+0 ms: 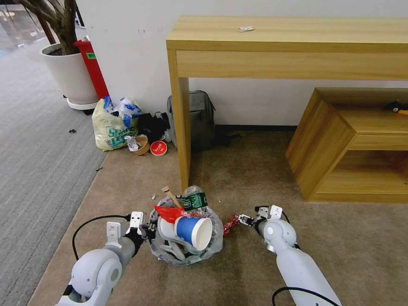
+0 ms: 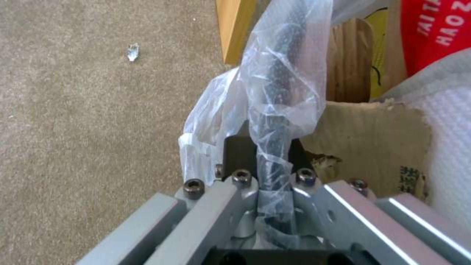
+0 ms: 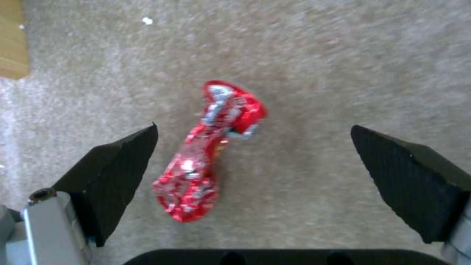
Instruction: Pick up the trash bin and place the garbage on the floor into it.
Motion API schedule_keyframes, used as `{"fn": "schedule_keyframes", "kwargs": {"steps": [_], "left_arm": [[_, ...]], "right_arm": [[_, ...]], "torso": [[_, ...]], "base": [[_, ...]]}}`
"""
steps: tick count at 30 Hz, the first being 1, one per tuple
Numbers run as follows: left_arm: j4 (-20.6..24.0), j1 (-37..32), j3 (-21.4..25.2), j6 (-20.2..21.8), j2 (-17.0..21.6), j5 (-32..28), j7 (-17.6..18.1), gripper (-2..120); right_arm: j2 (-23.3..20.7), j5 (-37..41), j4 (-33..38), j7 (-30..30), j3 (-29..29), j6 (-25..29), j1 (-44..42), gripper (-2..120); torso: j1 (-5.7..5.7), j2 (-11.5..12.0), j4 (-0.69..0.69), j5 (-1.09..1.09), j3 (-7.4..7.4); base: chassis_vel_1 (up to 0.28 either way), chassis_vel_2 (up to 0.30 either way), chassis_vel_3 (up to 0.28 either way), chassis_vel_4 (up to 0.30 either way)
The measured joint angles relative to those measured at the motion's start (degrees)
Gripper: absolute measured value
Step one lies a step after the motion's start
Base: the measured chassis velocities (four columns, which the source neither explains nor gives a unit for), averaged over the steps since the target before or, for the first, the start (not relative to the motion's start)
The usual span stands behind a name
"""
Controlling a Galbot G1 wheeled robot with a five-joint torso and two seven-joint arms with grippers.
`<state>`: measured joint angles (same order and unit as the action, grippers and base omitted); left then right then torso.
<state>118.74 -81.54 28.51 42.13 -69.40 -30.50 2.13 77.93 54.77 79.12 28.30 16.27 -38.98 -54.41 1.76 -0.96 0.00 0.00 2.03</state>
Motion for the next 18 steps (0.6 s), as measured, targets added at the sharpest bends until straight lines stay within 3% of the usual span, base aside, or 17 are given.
{"fn": "schedule_keyframes", "kwargs": {"steps": [9, 18], "left_arm": [[0.06, 0.02, 0.11, 0.0, -0.08, -0.01, -0.01, 0], [-0.04, 0.07, 0.17, 0.0, 0.02, -0.04, -0.02, 0]], "right_arm": [[2.45, 10.03, -3.99, 6.7, -0.37, -1.63, 3.47, 100], [4.46, 14.17, -7.87, 10.5, -0.37, -1.4, 4.97, 100]], "torso": [[0.0, 0.0, -0.02, -0.01, 0.0], [0.0, 0.0, -0.01, 0.0, 0.0]], "base": [[0.0, 0.0, 0.0, 0.0], [0.0, 0.0, 0.0, 0.0]]}}
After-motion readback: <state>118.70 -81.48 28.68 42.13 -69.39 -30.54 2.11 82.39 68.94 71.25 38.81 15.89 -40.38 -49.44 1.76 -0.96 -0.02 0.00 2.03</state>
